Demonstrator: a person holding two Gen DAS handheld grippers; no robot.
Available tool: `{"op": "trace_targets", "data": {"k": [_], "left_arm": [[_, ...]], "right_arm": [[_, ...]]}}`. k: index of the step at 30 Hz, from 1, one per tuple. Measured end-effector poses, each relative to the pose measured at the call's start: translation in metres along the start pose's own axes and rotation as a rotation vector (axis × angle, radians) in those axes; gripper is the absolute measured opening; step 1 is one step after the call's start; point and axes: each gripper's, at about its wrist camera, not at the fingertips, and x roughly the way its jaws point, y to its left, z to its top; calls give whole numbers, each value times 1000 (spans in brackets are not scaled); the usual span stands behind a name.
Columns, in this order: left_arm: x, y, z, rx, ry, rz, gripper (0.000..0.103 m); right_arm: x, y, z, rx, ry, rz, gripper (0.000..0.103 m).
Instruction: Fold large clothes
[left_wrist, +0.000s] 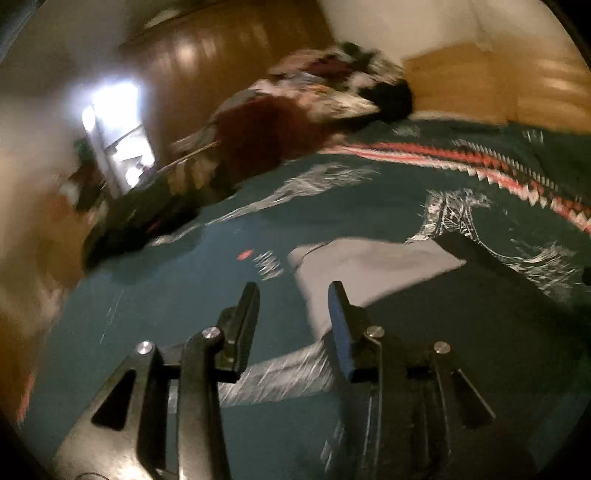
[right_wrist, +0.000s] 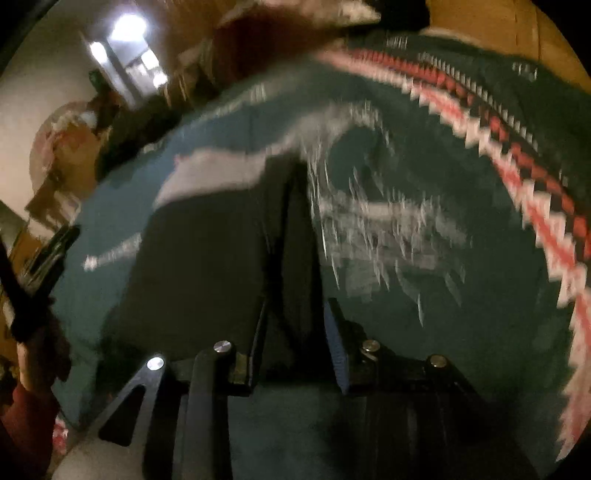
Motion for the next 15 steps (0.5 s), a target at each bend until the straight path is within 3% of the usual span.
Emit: {"op": "trace_targets", "data": {"k": [2, 4, 6, 8, 10, 13, 15], "left_arm": [[49, -27, 6, 74, 73, -8, 37], [111, -44, -15, 185, 220, 86, 37], [136, -34, -33, 144, 281, 56, 39], [126, -27, -31, 132, 252, 56, 39], [98, -18, -28, 102, 216, 34, 38], [24, -7, -44, 33, 98, -29, 40], [-11, -12, -74, 40, 100, -67, 44]], "right_arm": [[25, 12, 23, -22, -3, 36, 33], [58, 20, 36, -31, 33, 47, 25], [106, 22, 35, -35, 141, 28, 25], [128, 23, 27, -43, 180, 16, 23], [118, 31, 29, -92, 160, -6, 24], [82, 37, 29, -143, 38, -11, 25], [60, 35, 15, -164, -29, -37, 25]]}}
